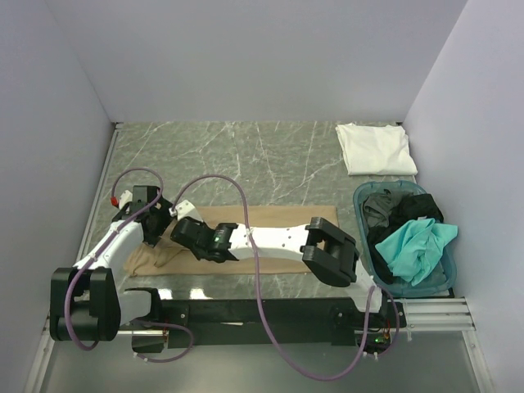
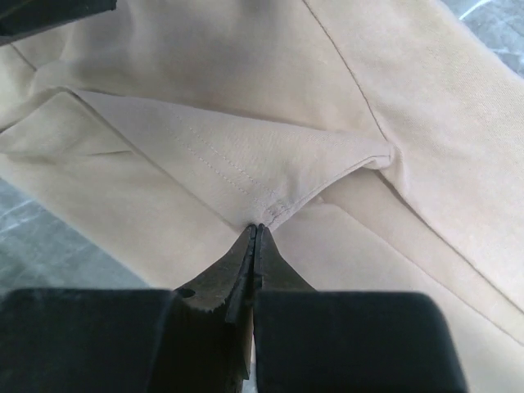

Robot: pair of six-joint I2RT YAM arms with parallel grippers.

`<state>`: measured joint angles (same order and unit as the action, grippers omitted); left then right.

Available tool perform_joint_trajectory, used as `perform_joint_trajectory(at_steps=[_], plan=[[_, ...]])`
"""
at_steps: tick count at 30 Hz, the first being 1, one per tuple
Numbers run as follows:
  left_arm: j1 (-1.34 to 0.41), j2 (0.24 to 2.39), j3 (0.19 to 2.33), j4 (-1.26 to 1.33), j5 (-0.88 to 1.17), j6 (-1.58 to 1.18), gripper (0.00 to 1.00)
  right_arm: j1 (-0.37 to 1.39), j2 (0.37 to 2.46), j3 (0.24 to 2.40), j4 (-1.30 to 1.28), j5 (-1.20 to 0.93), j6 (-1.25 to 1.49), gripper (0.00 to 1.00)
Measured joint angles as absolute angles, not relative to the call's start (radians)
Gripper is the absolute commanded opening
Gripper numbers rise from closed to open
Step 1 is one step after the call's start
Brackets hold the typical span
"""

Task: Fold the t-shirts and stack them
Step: Fold the tshirt

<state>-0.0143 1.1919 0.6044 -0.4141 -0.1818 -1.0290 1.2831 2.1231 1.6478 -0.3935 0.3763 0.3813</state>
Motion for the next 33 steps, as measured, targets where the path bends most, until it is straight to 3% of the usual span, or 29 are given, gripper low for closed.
perform_joint_trajectory(at_steps=[11,12,13,15,17,18,21,28,33], plan=[[-0.014,1.193,0.604,-0.416,-0.192,-1.02,0.99,1.287,2.051,1.531,-0.429,0.378,0.416,0.01],[-0.014,1.193,0.604,-0.417,-0.194,-1.016,0.99,1.287,2.048,1.52,-0.431,0.381,0.419,0.07],[-0.014,1.193,0.604,-0.417,-0.197,-1.014,0.99,1.287,2.046,1.51,-0.432,0.381,0.424,0.23],[-0.014,1.193,0.604,-0.421,-0.201,-1.014,0.99,1.287,2.045,1.492,-0.436,0.381,0.434,0.34],[-0.014,1.193,0.604,-0.428,-0.205,-1.014,0.99,1.287,2.043,1.475,-0.438,0.381,0.44,0.5],[-0.014,1.193,0.604,-0.431,-0.208,-1.014,0.99,1.287,2.039,1.463,-0.439,0.383,0.451,0.63],[-0.014,1.192,0.604,-0.434,-0.209,-1.014,0.99,1.287,2.011,1.435,-0.452,0.408,0.474,0.79],[-0.014,1.199,0.605,-0.429,-0.207,-1.014,0.99,1.233,1.798,1.319,-0.454,0.483,0.53,0.87],[-0.014,1.299,0.64,-0.397,-0.181,-1.011,0.99,1.022,1.654,1.149,-0.392,0.434,0.561,0.9]])
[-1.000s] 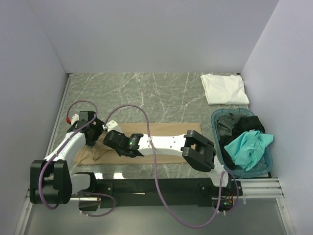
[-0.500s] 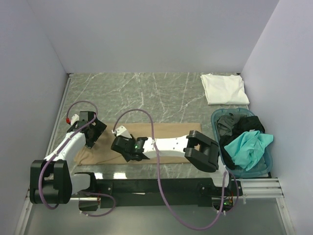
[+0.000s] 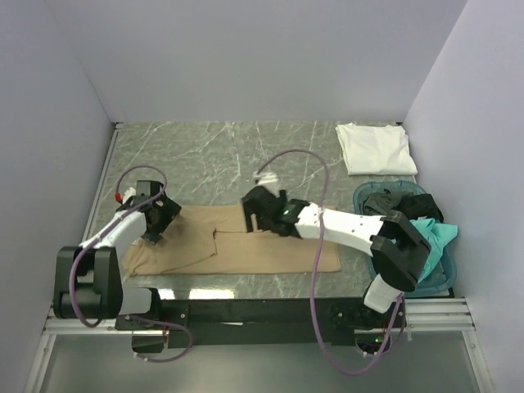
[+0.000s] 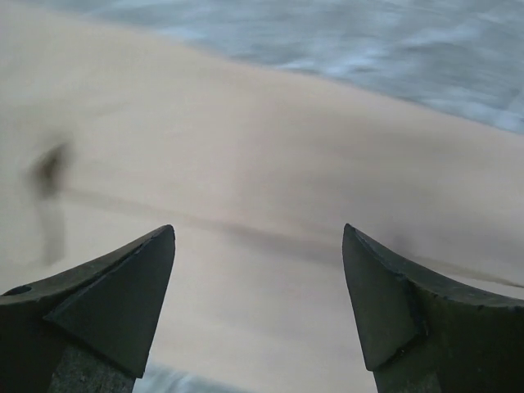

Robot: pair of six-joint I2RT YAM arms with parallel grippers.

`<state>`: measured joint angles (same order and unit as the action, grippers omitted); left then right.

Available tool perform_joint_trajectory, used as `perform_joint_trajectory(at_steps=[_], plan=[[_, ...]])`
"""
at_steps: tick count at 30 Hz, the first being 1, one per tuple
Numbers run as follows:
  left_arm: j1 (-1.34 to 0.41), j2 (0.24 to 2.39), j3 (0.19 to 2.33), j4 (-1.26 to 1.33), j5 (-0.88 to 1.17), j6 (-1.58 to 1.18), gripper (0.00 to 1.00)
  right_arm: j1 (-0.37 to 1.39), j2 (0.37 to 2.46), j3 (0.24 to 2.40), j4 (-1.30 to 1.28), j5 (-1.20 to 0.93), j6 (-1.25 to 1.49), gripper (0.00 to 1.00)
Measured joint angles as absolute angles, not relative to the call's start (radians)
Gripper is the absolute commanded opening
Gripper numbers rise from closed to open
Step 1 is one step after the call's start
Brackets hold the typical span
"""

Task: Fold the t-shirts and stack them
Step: Fold the tshirt

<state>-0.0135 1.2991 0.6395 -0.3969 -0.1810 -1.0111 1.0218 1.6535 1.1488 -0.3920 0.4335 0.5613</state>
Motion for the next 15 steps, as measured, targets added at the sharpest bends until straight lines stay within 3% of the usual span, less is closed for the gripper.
perform_joint_trajectory(at_steps=[6,15], plan=[[-0.012,1.525,0.825,-0.364,-0.164,-1.005,1.0,0.768,1.656,1.012,-0.367,0.371,0.563,0.91],[-0.052,1.961,1.348,-0.374,-0.104,-0.979,0.99,0.724,1.683,0.94,-0.323,0.242,0.601,0.91]])
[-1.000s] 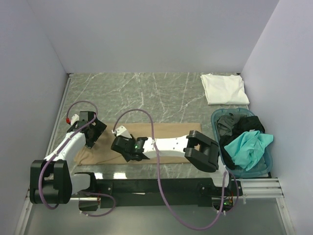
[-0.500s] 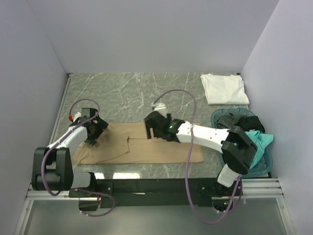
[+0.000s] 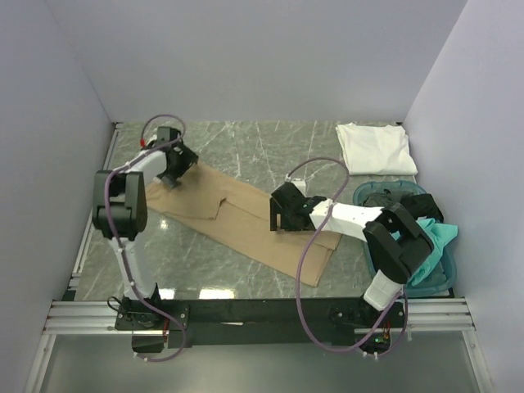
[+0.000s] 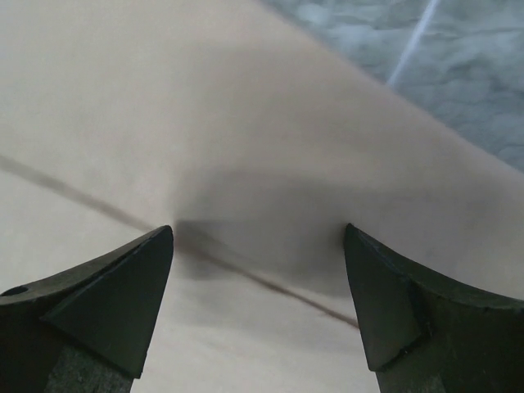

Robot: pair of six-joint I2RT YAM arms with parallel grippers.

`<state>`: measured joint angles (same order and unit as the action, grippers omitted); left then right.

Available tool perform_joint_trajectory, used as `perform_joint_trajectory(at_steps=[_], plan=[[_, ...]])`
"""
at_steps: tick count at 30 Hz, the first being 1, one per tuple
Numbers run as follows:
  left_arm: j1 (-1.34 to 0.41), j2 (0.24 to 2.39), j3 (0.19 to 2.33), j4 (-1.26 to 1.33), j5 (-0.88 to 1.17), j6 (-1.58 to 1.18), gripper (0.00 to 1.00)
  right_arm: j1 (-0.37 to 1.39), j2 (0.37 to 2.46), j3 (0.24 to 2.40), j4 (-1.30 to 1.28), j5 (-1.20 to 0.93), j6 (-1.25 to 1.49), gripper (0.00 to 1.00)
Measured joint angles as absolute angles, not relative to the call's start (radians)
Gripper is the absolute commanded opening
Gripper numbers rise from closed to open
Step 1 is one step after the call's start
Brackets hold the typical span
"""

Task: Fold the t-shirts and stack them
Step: Fold the tshirt

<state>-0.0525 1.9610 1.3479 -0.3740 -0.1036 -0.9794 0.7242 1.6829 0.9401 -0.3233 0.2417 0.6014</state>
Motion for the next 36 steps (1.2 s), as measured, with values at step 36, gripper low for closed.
perform_joint_trajectory(at_steps=[36], plan=[[-0.441,2.67,2.27,0.075,0.155,-1.048,0.99,1.115,1.42,0.886,-0.313,0.159,0.768,0.95]])
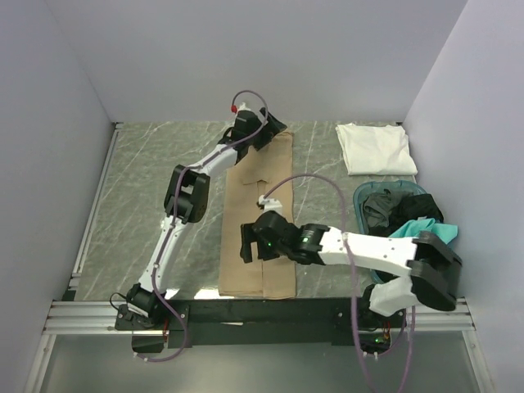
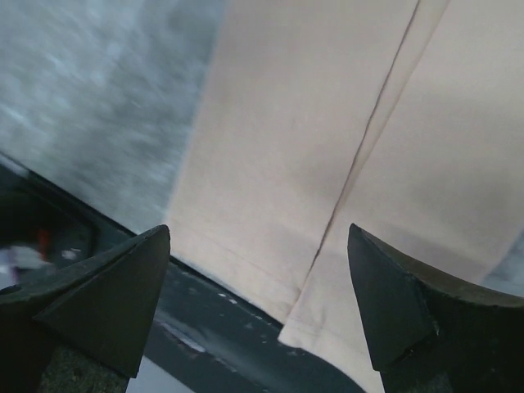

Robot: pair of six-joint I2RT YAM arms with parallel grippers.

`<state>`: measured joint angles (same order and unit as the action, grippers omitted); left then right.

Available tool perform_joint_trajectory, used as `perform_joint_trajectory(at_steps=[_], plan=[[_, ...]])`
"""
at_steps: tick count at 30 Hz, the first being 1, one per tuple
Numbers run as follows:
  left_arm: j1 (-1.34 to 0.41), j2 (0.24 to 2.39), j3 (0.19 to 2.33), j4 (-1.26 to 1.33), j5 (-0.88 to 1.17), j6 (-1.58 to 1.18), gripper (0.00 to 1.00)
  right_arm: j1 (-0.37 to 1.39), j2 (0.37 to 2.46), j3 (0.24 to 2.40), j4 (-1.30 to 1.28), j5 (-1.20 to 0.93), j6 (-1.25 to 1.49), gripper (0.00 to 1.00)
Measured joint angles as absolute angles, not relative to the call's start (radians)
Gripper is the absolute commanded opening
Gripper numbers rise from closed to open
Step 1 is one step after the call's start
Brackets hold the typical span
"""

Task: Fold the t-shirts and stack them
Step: Fold the tshirt

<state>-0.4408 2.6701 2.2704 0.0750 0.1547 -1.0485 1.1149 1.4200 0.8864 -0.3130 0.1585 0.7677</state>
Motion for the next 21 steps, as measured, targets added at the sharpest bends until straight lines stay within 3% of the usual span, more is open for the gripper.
perform_joint_trajectory(at_steps=[6,10,17,21], plan=[[-0.462,2.451,2.19,-0.029,0.105,-0.959,0.99,1.115,1.201,0.895,-0.384,0.275,0.797,0.98],[-0.466,2.146,2.049,-0.101,0.087,-0.889,0.99,1.112,1.068,0.853,-0.437,0.337,0.831,0.99],[-0.543,1.416,1.481,-0.08,-0.031,-0.836,0.99,1.096,0.873,0.727,-0.569,0.393,0.878,0.99],[-0.645,1.13,1.118,-0.098,-0.089,-0.903,1.0,1.09,0.799,0.666,-0.601,0.374,0.878,0.99]])
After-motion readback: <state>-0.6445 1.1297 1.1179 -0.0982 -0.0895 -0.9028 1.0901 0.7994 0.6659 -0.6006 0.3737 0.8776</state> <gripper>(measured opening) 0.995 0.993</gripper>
